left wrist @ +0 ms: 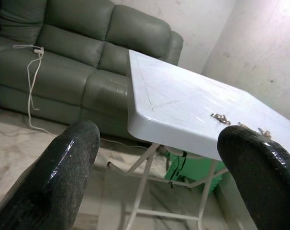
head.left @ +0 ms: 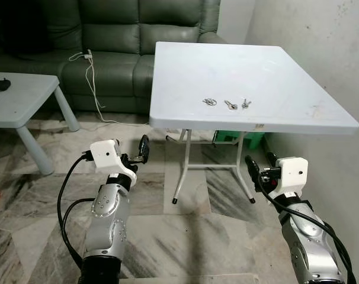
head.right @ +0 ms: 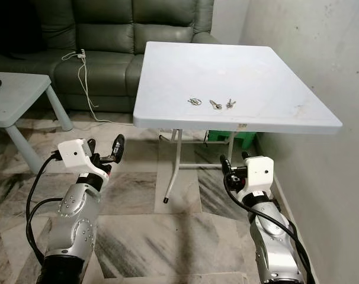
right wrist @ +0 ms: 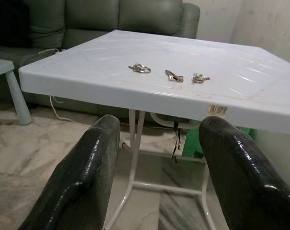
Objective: Hang keys on a hook
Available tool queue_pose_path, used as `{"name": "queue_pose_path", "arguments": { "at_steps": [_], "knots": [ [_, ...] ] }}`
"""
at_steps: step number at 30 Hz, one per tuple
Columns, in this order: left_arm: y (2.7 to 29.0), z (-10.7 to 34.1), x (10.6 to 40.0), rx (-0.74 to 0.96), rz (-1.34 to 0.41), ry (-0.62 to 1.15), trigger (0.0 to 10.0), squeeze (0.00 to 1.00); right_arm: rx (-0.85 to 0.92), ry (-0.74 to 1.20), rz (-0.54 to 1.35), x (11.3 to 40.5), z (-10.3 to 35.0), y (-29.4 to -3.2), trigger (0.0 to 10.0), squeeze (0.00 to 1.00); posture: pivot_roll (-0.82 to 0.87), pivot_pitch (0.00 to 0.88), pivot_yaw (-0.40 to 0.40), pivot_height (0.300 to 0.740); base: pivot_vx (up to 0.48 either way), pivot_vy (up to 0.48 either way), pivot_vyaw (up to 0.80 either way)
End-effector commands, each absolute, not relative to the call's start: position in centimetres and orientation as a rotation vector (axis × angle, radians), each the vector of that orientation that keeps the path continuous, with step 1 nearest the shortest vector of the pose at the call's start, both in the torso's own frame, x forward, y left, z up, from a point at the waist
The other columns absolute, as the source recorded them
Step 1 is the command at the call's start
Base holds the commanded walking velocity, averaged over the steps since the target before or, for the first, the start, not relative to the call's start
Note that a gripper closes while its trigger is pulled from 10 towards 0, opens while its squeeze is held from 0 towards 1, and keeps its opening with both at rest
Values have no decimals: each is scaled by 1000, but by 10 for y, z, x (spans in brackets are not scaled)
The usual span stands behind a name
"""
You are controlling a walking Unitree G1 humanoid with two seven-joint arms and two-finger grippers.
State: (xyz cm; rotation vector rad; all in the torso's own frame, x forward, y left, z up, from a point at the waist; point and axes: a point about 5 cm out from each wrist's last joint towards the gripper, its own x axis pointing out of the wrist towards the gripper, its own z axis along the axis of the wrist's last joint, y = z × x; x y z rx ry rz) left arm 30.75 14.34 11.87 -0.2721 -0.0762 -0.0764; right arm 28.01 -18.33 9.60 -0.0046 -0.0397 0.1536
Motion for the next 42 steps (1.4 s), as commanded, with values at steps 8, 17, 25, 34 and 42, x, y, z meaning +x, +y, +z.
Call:
{"name": "queue_pose_path", "arguments": {
  "at_steps": [8,17,25,34,42],
  "knots": [
    [142,127,312,-255,-108,-96,10000,0,4,-53,133,279,100,-184,10000,0,-65,0,-68,740,0,0,0],
    [145,126,311,-250,-94,-99,10000,0,0,-55,133,279,102,-186,10000,0,-65,0,-73,740,196,0,0],
    [144,127,311,-254,-103,-104,10000,0,0,-58,133,278,102,-185,10000,0,-85,0,-65,740,389,0,0],
    [128,128,318,-259,-144,-95,10000,0,-38,-89,109,276,112,-197,10000,0,-209,1,-24,740,45,0,0],
    [126,134,328,-240,-193,-96,10000,0,-37,-100,69,273,113,-202,10000,0,-210,2,3,740,0,0,0]
  ]
}}
